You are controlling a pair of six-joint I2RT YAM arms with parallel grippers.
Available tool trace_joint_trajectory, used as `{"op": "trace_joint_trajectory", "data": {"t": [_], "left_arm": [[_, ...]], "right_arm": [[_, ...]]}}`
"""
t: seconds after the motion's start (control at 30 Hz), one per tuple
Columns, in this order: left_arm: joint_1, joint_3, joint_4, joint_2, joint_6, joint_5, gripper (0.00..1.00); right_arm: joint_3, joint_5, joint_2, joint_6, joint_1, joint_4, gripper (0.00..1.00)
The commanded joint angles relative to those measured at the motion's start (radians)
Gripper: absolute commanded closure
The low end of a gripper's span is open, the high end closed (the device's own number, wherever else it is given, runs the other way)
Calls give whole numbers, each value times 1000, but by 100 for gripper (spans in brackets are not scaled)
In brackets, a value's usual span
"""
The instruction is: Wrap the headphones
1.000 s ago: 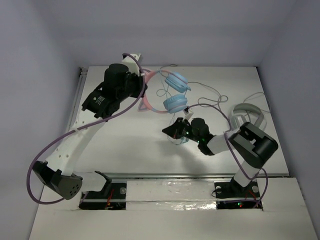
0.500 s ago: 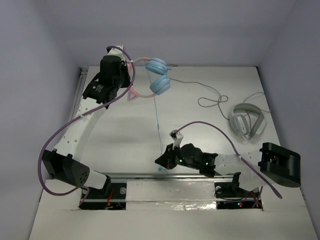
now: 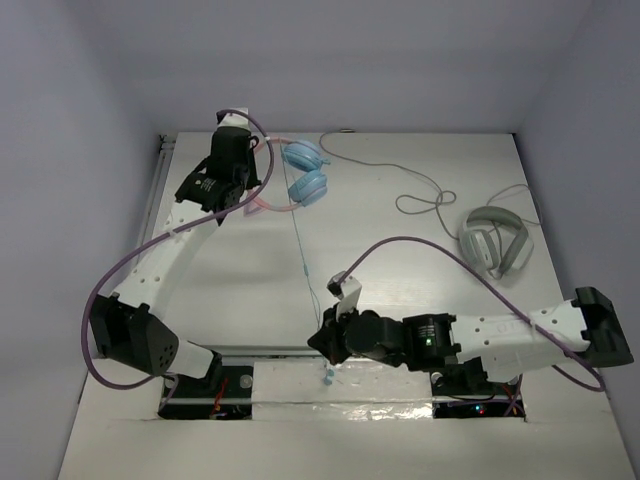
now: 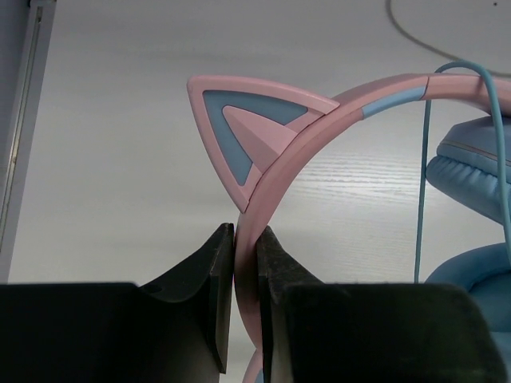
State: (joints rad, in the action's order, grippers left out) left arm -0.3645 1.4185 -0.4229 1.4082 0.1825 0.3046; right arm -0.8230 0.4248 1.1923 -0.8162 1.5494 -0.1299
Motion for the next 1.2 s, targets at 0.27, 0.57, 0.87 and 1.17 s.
{"op": "trace_joint_trajectory", "data": {"t": [0.27,0.57,0.87,1.17], "left_arm": [[-174,-179,3,-123,-14,211,100],[-382,-335,-111,-169,-12,160,100],[-455,-351,-131,-238,-41,-77,100],[-465,-359,-139,-250,-77,-144,100]], "right_arm": [[-258,186,-131,161,32,-399,100],[-350,293,-157,299,-34,-490,100],[-286,273,-178,440,-305,-429,100],[-294,453,-31,428,-351,-407,100]]}}
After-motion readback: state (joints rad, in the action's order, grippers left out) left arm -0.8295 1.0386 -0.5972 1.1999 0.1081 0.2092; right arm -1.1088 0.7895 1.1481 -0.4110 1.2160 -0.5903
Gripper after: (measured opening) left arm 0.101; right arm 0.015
